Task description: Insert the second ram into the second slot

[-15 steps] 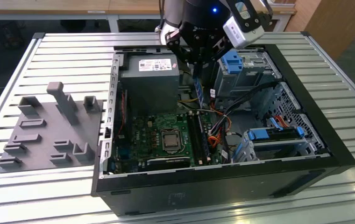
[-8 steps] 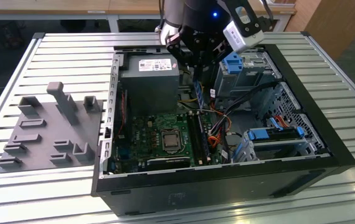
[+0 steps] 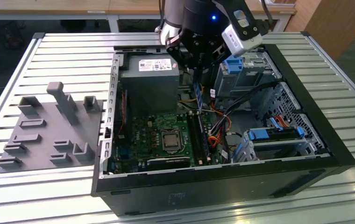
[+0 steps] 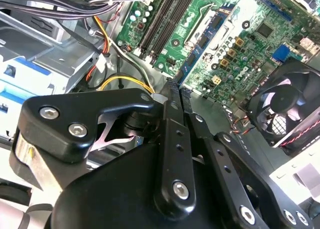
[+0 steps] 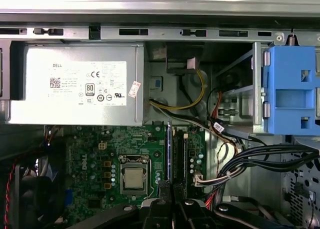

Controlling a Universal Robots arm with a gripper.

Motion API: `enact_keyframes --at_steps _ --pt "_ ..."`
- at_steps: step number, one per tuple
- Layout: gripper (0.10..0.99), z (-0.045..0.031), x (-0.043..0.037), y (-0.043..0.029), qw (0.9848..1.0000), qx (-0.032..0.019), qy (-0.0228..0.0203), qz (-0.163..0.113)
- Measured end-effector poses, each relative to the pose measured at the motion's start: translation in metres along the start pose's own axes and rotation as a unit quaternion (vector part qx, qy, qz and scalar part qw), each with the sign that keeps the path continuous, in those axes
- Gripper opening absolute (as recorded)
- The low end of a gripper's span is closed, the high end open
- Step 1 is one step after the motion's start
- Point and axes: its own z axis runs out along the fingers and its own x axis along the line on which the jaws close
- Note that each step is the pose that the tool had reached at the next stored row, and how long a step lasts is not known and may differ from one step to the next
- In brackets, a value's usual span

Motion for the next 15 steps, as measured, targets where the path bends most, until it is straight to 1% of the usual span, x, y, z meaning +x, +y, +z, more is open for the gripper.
enact_keyframes --at_steps 15 --pt "0.133 0.0045 -0.0001 -0.0014 1.0 0.0 0.0 0.0"
